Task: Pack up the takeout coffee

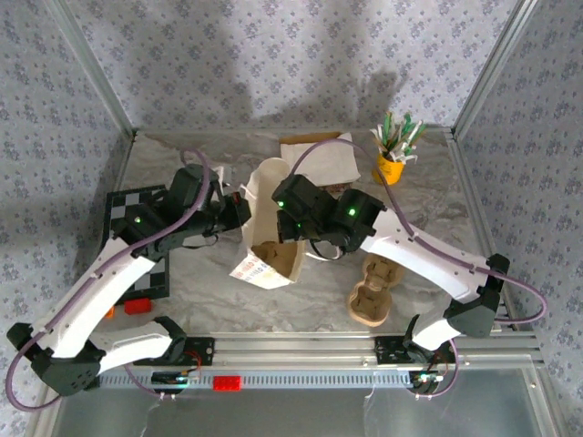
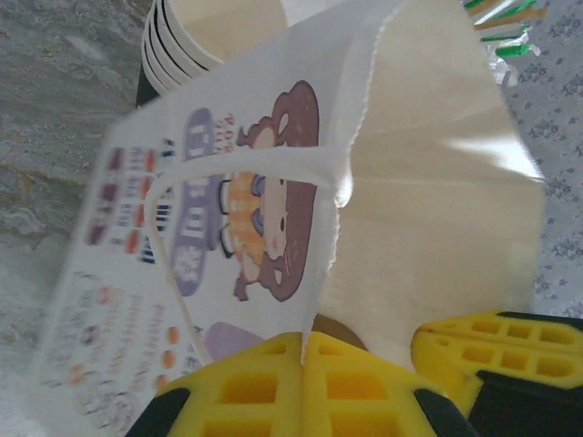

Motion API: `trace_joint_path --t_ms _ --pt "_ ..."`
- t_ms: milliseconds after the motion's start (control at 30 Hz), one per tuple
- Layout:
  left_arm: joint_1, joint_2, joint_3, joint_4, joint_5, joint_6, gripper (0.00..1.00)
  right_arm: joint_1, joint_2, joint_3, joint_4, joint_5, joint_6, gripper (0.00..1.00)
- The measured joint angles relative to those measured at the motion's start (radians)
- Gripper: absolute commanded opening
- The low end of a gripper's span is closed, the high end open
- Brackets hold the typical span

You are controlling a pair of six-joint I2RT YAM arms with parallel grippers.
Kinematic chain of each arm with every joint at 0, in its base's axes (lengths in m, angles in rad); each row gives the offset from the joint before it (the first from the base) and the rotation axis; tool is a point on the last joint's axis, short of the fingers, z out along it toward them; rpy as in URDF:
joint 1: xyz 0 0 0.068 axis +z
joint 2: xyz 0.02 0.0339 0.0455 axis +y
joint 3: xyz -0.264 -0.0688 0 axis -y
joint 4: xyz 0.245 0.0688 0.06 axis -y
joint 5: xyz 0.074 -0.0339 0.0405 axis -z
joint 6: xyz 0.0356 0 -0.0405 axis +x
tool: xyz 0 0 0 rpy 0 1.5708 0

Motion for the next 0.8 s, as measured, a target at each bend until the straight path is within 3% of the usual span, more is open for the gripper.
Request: trace_joint_path --t_ms 300,600,800 --pt "0.029 0.127 0.18 -0.18 0.116 0.237 0.0 0.068 -0.063 -0.133 0.09 -0.053 -0.109 0.16" --pt "-0.058 0.261 0.314 -0.352 0.037 0.442 0.0 0.091 -0.101 -0.274 0.216 -0.098 -0.18 0.39" --pt "-0.078 0.318 0.402 -0.406 -0.027 0.523 0.0 0.089 -0.164 -0.275 0.236 -0.099 -0.196 0.4"
